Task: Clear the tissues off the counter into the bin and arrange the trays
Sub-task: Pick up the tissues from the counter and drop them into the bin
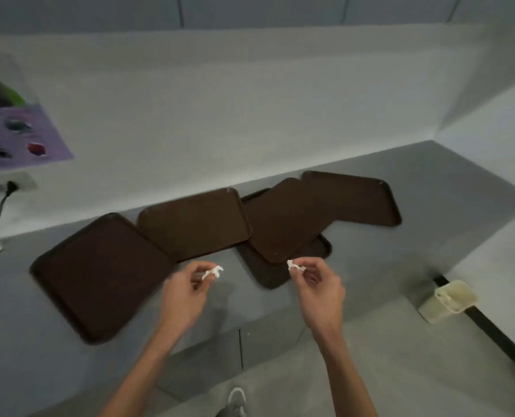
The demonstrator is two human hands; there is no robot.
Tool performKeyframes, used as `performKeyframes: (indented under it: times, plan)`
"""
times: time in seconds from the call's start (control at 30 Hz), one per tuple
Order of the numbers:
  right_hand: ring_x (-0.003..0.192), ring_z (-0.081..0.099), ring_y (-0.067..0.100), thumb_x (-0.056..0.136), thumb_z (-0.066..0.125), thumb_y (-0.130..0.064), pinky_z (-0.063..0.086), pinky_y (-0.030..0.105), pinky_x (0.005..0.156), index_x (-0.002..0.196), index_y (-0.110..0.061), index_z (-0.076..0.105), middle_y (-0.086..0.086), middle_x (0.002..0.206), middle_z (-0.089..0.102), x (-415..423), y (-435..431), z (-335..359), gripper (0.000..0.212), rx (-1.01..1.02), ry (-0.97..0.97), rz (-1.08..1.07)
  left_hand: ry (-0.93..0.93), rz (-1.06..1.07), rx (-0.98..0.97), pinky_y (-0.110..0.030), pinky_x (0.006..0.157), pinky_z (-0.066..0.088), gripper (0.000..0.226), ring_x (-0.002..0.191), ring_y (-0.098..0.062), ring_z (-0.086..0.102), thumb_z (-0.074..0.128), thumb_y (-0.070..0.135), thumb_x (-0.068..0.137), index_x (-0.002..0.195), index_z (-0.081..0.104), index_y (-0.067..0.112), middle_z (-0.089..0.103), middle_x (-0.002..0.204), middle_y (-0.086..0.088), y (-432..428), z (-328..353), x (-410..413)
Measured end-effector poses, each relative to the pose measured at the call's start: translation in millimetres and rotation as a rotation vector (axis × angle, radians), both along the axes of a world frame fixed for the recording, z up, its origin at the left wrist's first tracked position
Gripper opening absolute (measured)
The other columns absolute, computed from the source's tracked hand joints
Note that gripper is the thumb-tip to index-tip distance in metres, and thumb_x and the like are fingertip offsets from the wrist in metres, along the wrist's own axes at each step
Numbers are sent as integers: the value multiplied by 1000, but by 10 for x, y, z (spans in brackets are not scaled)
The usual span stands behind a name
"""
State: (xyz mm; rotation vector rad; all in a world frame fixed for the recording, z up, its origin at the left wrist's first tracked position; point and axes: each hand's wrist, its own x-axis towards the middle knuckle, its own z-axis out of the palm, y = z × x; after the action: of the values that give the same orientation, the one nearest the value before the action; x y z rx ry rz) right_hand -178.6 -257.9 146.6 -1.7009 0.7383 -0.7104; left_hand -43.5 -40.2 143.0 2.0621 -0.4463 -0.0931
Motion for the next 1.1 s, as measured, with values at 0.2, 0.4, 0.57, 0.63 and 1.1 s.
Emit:
performKeyframes:
  times: [0.2,0.4,0.57,0.63,1.1]
  plan:
    - [82,73,5,96,78,-26,58,27,74,93,-30,74,-14,88,77,-475,-1176,-41,7,-31,17,-224,116,-241,-99,-18,77,57,15,89,-3,72,74,14,94,100,75,27,76,94,16,-1578,-34,-15]
    - [85,74,10,95,79,-16,63,33,78,96,-28,74,-12,93,77,-1151,-2367,-51,13,-14,91,-450,212,-464,-115,-15,75,57,13,86,0,73,79,15,91,99,77,26,77,91,17,-3390,-193,-256]
    - [89,75,7,94,79,-16,62,28,79,97,-29,74,-12,95,78,-1735,-3188,-138,14,38,130,-660,261,-641,-64,-22,75,58,6,82,-2,72,80,25,90,94,75,27,77,87,19,-4757,-396,-651]
    - [88,74,6,93,80,-16,62,29,79,95,-30,75,-13,95,78,-1932,-3523,-233,16,75,146,-734,279,-704,-41,-24,74,58,7,80,-5,72,80,24,90,92,75,27,77,86,16,-5253,-469,-826]
    - [88,73,2,93,80,-17,58,21,75,93,-34,74,-20,95,77,-2867,-6398,-1375,18,302,297,-756,327,-766,180,-22,73,57,9,78,-2,73,82,20,88,90,76,27,77,83,17,-8276,-1520,-1785]
